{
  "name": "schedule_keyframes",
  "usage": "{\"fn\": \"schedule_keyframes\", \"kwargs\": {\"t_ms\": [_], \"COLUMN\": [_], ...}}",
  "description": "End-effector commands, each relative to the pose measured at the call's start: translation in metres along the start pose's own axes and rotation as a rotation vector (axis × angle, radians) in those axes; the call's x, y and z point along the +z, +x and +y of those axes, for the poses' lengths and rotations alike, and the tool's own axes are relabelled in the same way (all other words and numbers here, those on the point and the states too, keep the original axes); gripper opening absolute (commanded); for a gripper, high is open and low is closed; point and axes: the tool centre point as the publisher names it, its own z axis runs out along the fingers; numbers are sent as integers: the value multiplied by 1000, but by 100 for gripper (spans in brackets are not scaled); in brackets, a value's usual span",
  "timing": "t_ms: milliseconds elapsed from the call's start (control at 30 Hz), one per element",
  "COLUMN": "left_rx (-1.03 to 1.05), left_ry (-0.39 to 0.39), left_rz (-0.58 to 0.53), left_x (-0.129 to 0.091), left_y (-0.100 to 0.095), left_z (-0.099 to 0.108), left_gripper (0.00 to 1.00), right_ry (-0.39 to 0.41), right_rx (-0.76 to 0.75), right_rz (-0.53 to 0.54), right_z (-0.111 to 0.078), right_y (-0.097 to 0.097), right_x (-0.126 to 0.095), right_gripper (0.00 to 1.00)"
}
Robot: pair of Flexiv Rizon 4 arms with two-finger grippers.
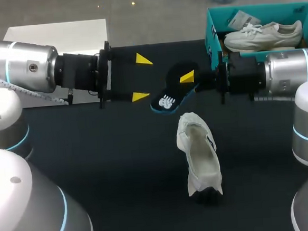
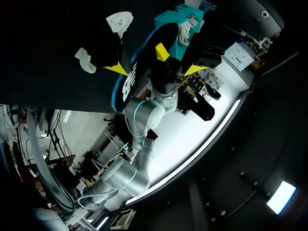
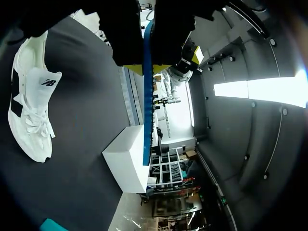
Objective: Take the shoe out of the shoebox, open the shoe tongue, remove and reinsert the insole, then place the shoe into the shoebox
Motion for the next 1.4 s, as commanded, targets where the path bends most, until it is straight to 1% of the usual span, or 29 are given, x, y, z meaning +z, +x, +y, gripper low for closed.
{"fn": "schedule_keyframes", "kwargs": {"t_ms": [33, 133, 167, 233, 367, 400, 467, 533, 900, 967, 1000, 1100, 1167, 1267, 1400], "left_rx": [-25, -29, -22, -40, -47, -60, -51, -86, -86, -86, -86, -86, -86, -86, -86], "left_ry": [10, 5, -15, 7, 2, 16, 6, -20, -20, -20, -20, -20, -20, -20, -20], "left_rz": [115, 198, 208, 262, 374, 422, 462, 537, 537, 537, 537, 537, 537, 537, 537], "left_x": [-35, -45, -48, -52, -57, -58, -58, -54, -54, -54, -54, -54, -54, -54, -54], "left_y": [-18, -24, -26, -30, -34, -34, -33, -27, -27, -27, -27, -27, -27, -27, -27], "left_z": [-1, -3, -4, -6, -9, -10, -13, -17, -17, -17, -17, -17, -17, -17, -17], "left_gripper": [100, 100, 100, 100, 100, 100, 100, 100, 100, 100, 100, 100, 100, 100, 100], "right_ry": [-2, -2, -2, -2, -2, -2, -2, -2, -2, 48, 52, 104, 142, 166, 175], "right_rx": [1, 1, 1, 1, 1, 1, 1, 1, 1, -38, -49, -89, -106, -116, -117], "right_rz": [-4, -4, -4, -4, -4, -4, -4, -4, -4, 21, 16, 14, 17, 17, 21], "right_z": [0, 0, 0, 0, 0, 0, 0, 0, 0, -3, -4, -8, -12, -17, -23], "right_y": [0, 0, 0, 0, 0, 0, 0, 0, 0, 0, -1, -3, -5, -10, -15], "right_x": [2, 2, 2, 2, 2, 2, 2, 2, 2, 0, 0, 1, 6, 8, 9], "right_gripper": [0, 0, 0, 0, 0, 0, 0, 0, 0, 0, 0, 0, 0, 0, 0]}}
